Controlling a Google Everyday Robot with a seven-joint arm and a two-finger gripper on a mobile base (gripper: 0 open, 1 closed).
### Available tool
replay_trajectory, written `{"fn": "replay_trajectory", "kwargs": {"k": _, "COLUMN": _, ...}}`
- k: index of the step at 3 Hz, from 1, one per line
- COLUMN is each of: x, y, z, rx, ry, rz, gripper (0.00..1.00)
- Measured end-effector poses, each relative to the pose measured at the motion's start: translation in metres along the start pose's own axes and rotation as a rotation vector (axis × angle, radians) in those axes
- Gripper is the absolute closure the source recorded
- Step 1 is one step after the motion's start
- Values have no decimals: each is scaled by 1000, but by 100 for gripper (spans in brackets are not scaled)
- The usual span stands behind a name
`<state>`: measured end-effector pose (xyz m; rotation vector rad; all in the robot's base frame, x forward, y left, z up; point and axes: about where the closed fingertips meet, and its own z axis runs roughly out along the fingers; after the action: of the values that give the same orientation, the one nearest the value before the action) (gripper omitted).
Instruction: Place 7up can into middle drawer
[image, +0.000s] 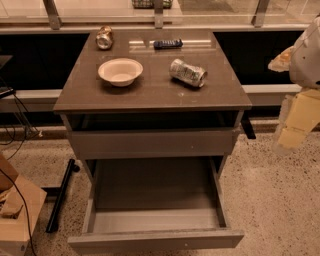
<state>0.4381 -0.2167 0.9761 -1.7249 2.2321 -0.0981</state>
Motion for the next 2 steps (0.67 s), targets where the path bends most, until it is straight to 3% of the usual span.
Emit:
{"fn": "replay_trajectory", "kwargs": {"k": 1, "x": -2, "y": -1, "z": 0, "rx": 5, "ry": -1, "rz": -3, "gripper": 0}}
{"fn": "replay_trajectory", "kwargs": {"k": 2, "x": -24, "y": -17, "z": 4, "rx": 28, "ry": -34, "rz": -48, "gripper": 0}}
